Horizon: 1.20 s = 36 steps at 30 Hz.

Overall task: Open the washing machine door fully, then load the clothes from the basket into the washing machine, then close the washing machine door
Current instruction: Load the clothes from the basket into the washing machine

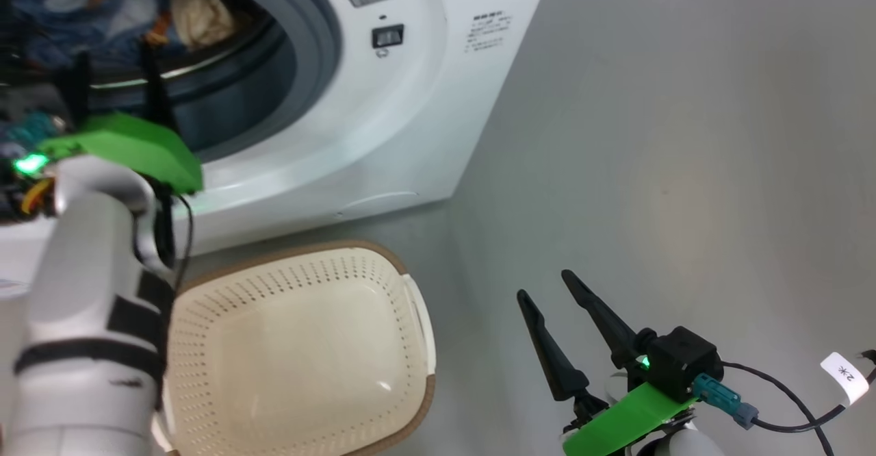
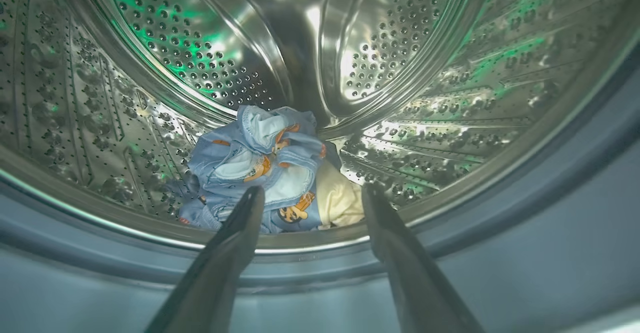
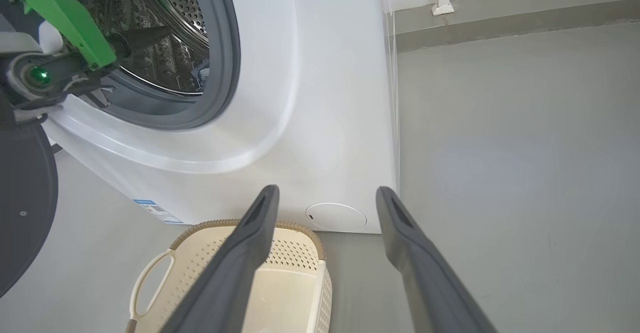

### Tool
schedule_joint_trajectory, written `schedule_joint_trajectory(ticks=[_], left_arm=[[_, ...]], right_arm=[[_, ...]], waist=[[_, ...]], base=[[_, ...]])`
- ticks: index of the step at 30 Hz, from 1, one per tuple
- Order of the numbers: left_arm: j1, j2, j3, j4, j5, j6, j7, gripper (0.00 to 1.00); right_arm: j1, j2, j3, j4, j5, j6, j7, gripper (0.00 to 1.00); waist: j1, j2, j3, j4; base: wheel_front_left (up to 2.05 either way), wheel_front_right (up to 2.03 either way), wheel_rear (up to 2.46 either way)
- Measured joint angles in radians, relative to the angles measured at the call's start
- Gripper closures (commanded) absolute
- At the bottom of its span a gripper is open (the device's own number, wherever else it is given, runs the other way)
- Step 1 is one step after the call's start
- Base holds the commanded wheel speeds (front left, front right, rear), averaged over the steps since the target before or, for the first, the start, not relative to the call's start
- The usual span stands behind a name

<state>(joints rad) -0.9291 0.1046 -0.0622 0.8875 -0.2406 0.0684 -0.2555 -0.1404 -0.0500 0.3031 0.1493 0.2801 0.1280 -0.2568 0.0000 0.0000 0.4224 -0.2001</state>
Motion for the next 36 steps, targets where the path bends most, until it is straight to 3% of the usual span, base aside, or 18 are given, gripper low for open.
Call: schedule_joint_trajectory(ticks=[10,22,28,36], left_arm=[[0.232,-0.057,-0.013,-0.138,0.026,-0.018,0.0,0.0],[0.507,-0.071,-0.079,-0.278,0.002,-0.027,0.0,0.0],[0.635,-0.071,-0.15,-0.362,-0.052,0.011,0.0,0.0],[0.784,-0.07,-0.148,-0.497,-0.065,0.052,0.0,0.0]], right_arm=[[0.041,-0.001,-0.041,0.011,-0.008,0.0,0.0,0.0],[0.089,-0.004,-0.099,0.005,-0.041,0.0,0.0,0.0],[0.129,-0.016,-0.112,0.0,-0.041,0.0,0.0,0.0],[0.151,-0.028,-0.128,-0.015,-0.041,0.0,0.0,0.0]], waist=[[0.0,0.0,-0.113,0.055],[0.0,0.0,-0.226,0.12],[0.0,0.0,-0.27,0.155],[0.0,0.0,-0.317,0.185]], base=[[0.0,0.0,0.0],[0.0,0.0,0.0],[0.0,0.0,0.0],[0.0,0.0,0.0]])
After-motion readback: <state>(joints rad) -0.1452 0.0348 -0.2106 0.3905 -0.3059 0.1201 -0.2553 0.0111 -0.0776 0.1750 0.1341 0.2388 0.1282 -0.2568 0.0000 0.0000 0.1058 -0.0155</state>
